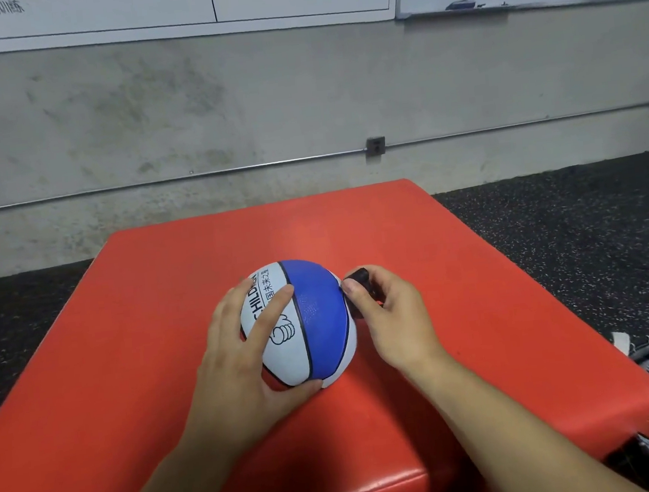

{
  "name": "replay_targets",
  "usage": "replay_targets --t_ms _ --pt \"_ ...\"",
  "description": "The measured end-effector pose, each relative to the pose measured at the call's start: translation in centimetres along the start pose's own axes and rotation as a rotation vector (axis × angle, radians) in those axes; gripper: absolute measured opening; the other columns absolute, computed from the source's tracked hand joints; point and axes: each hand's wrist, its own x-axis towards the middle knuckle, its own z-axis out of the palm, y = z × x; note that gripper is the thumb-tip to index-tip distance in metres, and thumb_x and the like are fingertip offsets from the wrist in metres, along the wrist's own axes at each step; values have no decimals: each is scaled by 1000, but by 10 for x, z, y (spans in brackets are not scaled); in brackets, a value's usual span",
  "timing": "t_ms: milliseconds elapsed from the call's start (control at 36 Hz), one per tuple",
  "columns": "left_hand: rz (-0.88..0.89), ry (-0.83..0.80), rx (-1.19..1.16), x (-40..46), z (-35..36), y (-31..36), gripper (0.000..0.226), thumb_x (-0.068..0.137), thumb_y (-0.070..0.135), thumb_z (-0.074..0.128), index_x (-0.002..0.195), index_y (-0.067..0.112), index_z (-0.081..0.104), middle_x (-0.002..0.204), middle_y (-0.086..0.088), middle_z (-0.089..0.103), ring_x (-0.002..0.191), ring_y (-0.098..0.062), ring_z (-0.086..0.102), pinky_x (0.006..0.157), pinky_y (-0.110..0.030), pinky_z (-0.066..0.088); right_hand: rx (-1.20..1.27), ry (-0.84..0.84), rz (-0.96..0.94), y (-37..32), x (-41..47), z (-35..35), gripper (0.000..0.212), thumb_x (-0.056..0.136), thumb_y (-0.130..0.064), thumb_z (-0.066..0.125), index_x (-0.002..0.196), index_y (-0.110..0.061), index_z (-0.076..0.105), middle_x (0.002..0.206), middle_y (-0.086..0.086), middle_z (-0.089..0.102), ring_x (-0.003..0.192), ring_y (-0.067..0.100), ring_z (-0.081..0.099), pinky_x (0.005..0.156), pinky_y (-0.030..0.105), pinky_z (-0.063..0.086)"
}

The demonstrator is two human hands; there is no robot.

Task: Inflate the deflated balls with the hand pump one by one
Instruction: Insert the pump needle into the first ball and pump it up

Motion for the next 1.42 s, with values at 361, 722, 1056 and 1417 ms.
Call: replay_targets --t_ms 361,722,1056,1417 --pt "-201 100 -157 -7 -26 -21 117 53 64 86 157 38 39 158 9 39 145 -9 39 114 -32 38 -90 103 273 33 23 1 43 96 -12 72 137 -20 61 111 2 73 99 17 67 104 49 51" --pt "-320 196 -326 -37 -67 -11 112 53 66 89 151 53 36 154 20 45 143 4 39 111 -9 31 152 -197 165 -45 -25 35 52 89 -60 65 140 -55 53 129 -35 57 126 -16 52 107 17 40" --pt "-410 171 -591 -75 -101 30 96 68 73 81 152 49 42 156 18 47 144 -4 46 119 -45 43 461 -322 258 -90 -99 32 76 79 -69 75 148 -53 49 146 -26 58 137 -1 53 121 48 40" --pt "-498 64 -516 -185 -90 77 78 78 74 71 147 68 35 148 30 37 146 -5 38 119 -44 41 330 -233 251 -64 -217 17 79 83 -63 76 153 -47 43 152 -31 48 141 -11 42 114 21 39"
